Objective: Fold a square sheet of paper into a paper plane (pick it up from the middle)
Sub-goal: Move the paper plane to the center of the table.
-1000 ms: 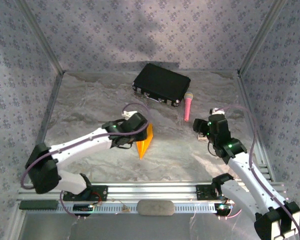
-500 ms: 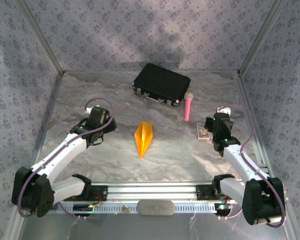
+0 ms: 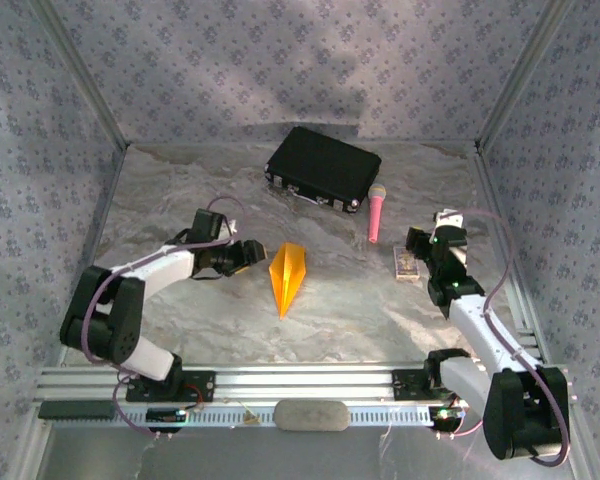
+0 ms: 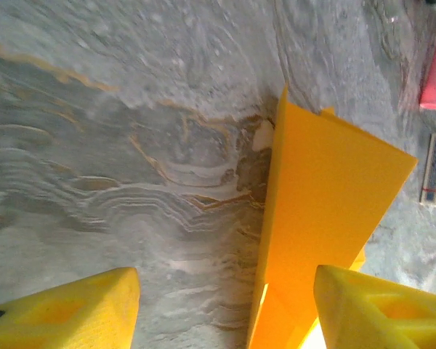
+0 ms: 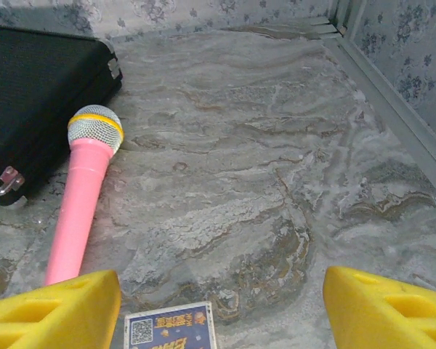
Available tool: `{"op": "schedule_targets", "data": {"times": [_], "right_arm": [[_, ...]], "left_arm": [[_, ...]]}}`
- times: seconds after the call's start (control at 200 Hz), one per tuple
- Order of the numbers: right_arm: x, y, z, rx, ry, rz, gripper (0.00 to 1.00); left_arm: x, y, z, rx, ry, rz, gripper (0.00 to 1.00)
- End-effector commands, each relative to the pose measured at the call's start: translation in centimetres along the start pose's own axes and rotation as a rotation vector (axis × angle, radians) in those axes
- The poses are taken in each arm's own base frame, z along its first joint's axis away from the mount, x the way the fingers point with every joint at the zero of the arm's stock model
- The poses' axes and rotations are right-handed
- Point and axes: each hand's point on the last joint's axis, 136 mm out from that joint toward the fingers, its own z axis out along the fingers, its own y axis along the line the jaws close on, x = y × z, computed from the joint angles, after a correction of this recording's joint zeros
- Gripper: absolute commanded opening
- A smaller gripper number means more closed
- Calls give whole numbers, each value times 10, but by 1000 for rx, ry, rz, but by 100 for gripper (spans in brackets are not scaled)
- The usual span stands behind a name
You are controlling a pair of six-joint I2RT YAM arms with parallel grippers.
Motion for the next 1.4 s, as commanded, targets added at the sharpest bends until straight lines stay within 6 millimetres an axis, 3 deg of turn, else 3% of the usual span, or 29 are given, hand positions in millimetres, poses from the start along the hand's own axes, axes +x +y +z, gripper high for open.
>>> {"op": "schedule_targets", "data": {"times": [0.0,0.215,0.44,0.605,0.785,1.059,1.394], "right_arm": [[2,2,-2,-21,-4,27,75],[3,1,-3,-20,5,37,75],[2,2,-4,-28,3,41,75],[-3,29,-9,-187,-16,-5,74],[-5,41,-13,-253,-29,-6,74],[-2,39,-14,-249,-26,1,74],[-1,39,-13,-249,-19,4,74]], "left_arm": [[-5,-36,5,123,40,50,61],[3,-33,30,52,121,58,41],[5,-29,38,14,133,54,23],[6,-30,36,3,121,53,9],[5,-30,29,-9,85,22,6],[8,-25,19,-32,42,-7,4],[13,-11,21,-74,29,-50,7]]}}
